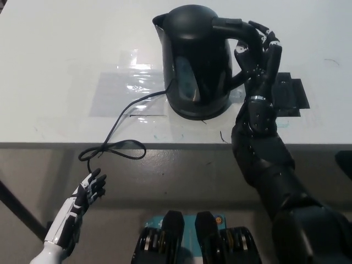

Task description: A kettle and its base are kept separately on the desk infront of the robot and the robot uses its right hand to lift the kettle by its handle and places it on its base to align it correctly.

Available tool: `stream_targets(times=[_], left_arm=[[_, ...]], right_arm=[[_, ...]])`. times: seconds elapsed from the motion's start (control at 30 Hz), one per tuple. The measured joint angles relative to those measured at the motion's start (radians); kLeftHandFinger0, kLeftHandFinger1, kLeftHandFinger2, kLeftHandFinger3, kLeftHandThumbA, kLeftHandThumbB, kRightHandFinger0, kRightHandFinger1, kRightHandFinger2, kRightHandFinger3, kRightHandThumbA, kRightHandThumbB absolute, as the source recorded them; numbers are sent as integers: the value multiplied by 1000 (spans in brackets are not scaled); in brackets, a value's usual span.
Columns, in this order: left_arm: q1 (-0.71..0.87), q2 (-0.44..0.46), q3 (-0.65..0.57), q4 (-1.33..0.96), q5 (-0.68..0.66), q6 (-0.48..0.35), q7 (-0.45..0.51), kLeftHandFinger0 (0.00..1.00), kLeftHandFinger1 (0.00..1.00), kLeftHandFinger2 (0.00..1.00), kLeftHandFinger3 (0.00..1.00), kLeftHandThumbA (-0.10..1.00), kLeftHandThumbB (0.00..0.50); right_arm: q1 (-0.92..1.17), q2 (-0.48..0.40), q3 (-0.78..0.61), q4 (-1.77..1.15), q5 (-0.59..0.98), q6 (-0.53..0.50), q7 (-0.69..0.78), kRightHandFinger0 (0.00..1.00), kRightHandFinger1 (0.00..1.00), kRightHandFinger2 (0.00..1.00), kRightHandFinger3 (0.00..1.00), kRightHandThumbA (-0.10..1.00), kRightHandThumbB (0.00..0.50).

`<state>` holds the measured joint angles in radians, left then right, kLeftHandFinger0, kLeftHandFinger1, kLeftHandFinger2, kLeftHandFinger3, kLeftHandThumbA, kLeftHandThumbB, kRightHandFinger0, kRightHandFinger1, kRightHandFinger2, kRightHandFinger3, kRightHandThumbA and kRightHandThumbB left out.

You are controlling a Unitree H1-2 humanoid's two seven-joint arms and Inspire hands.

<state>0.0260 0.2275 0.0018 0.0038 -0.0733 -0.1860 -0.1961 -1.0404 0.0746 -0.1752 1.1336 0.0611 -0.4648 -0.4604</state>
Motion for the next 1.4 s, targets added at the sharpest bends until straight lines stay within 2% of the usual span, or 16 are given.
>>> stream_targets(times=[0.27,0.33,0.43,0.73,0.77,0.83,0.9,1.1,1.4], left_arm=[[1,-2,0,2,0,1,0,1000,1000,1000,1000,976,232],[1,-2,0,2,0,1,0,1000,1000,1000,1000,965,257],[1,-2,0,2,0,2,0,1000,1000,1000,1000,962,255],[1,-2,0,2,0,6,0,1000,1000,1000,1000,952,274],[1,-2,0,2,0,7,0,1000,1000,1000,1000,946,286],[1,-2,0,2,0,7,0,1000,1000,1000,1000,929,287],[1,-2,0,2,0,7,0,1000,1000,1000,1000,934,299],[1,-2,0,2,0,8,0,1000,1000,1000,1000,932,303],[1,-2,0,3,0,8,0,1000,1000,1000,1000,921,303]], right_arm=[[28,-49,35,19,9,19,124,1000,1000,1000,1000,810,500],[32,-54,37,20,11,22,142,1000,1000,1000,1000,779,500],[43,-70,39,20,20,35,209,1000,1000,1000,1000,817,500],[45,-100,39,17,60,69,347,1000,1000,1000,1000,821,500],[46,-108,39,14,72,81,382,1000,1000,1000,1000,777,500],[48,-115,39,7,82,95,418,1000,1000,1000,1000,829,500],[48,-115,39,7,82,95,418,1000,1000,1000,1000,990,500],[108,-123,33,-160,156,155,539,1000,1000,1000,1000,1000,500],[181,-132,19,-427,253,246,610,1000,1000,1000,1000,1000,500]])
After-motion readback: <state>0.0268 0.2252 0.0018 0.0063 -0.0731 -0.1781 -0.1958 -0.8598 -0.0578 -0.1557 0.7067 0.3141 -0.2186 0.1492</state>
